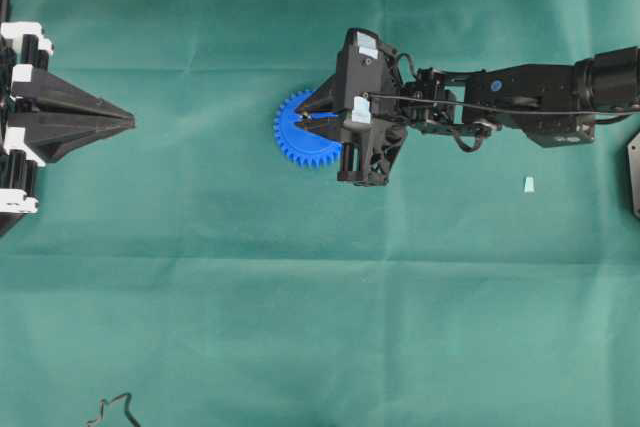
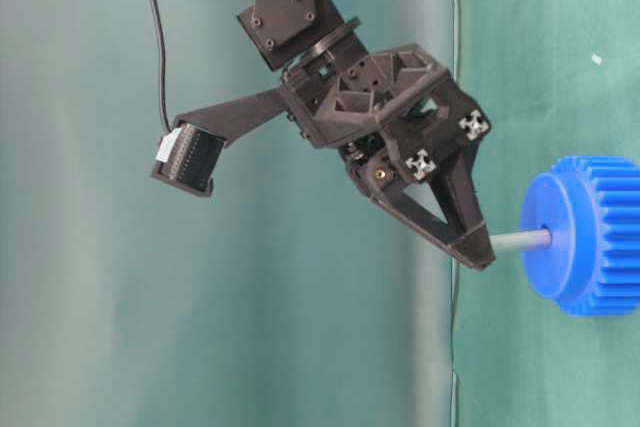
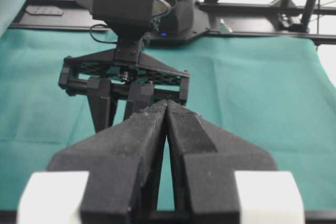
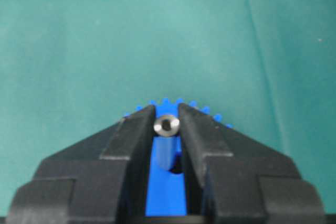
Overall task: Insert the shaft into the center hole of the gear.
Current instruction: 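Lower the held shaft into the gear's center hole, adjusting alignment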
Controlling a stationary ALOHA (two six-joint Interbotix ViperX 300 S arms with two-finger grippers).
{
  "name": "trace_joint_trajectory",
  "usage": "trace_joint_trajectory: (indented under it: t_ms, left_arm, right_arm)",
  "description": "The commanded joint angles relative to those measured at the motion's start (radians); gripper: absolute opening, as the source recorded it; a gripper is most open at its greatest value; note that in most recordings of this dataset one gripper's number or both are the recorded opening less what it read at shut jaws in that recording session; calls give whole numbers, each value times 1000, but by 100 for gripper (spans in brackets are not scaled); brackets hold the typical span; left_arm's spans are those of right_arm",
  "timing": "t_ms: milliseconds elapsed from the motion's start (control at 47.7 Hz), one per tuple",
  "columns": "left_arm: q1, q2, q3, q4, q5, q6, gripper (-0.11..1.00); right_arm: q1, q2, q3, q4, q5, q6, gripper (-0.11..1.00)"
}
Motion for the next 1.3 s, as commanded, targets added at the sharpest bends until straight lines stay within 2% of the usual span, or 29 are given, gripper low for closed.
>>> trace_joint_trajectory:
  t_ms: [0, 377, 754, 1278]
  left_arm:
    - [0, 8, -28, 2, -6, -2, 0]
    - [0, 8, -28, 2, -5, -2, 0]
    - [0, 8, -28, 2, -6, -2, 0]
    - [0, 8, -28, 2, -5, -2, 0]
  right_arm:
    - [-2, -5, -14, 3, -15, 5, 20]
    - [-2, -15, -18, -3, -23, 2, 19]
    - [-6, -95, -9, -21, -17, -3, 19]
    - [-8, -80, 29, -15, -60, 5, 20]
